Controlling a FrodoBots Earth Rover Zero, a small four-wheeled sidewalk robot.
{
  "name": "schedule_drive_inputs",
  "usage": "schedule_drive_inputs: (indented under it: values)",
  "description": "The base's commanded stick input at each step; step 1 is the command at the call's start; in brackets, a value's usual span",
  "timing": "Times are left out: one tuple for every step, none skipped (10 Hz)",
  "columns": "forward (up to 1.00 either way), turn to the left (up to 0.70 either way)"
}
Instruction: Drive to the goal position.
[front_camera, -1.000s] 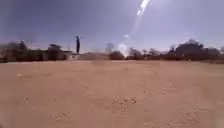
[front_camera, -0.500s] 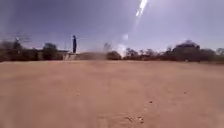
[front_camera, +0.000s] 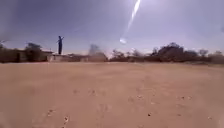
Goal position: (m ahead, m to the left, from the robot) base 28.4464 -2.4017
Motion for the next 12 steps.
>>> schedule_drive_inputs:
  values:
    - [1.0, 0.0]
    - [1.0, 0.0]
    - [1.0, 0.0]
    - [1.0, 0.0]
    - [1.0, 0.0]
    - [1.0, 0.0]
    - [1.0, 0.0]
    - [1.0, 0.0]
    - [1.0, 0.0]
    - [1.0, 0.0]
    - [1.0, 0.0]
    - [1.0, 0.0]
